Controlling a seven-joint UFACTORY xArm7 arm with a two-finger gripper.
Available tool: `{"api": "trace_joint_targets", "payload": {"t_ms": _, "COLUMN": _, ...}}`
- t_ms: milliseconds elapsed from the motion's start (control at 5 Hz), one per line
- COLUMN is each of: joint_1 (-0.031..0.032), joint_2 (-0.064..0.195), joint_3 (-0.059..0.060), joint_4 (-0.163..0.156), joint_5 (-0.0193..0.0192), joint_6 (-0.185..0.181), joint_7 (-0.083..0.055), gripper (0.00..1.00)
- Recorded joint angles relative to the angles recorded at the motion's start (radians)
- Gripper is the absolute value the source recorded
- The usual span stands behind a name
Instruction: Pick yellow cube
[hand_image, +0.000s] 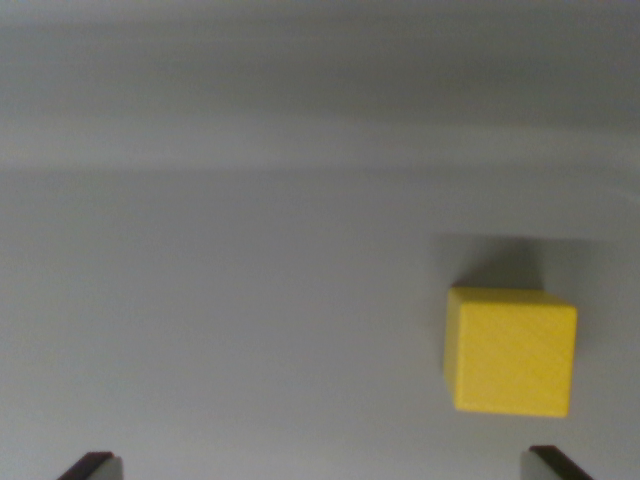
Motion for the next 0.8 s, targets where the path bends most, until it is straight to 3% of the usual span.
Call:
{"api": "trace_joint_targets", "payload": {"t_ms": 200, "joint_1": 0.0, "joint_2": 0.0, "joint_3": 0.0, "joint_4": 0.0, "joint_5": 0.0, "joint_6": 0.0, "joint_7": 0.0, "gripper": 0.0}}
{"api": "trace_joint_targets", "payload": {"t_ms": 400, "joint_1": -0.0116, "joint_2": 0.038, "joint_3": -0.006, "joint_4": -0.012, "joint_5": 0.0033, "joint_6": -0.045, "joint_7": -0.021, "gripper": 0.0}}
{"api": "trace_joint_targets", "payload": {"t_ms": 600, "joint_1": -0.0116, "joint_2": 0.038, "joint_3": -0.006, "joint_4": -0.012, "joint_5": 0.0033, "joint_6": -0.045, "joint_7": -0.021, "gripper": 0.0}}
{"api": "trace_joint_targets", "payload": {"t_ms": 800, "joint_1": -0.0226, "joint_2": 0.074, "joint_3": -0.011, "joint_4": -0.024, "joint_5": 0.0065, "joint_6": -0.089, "joint_7": -0.042, "gripper": 0.0}}
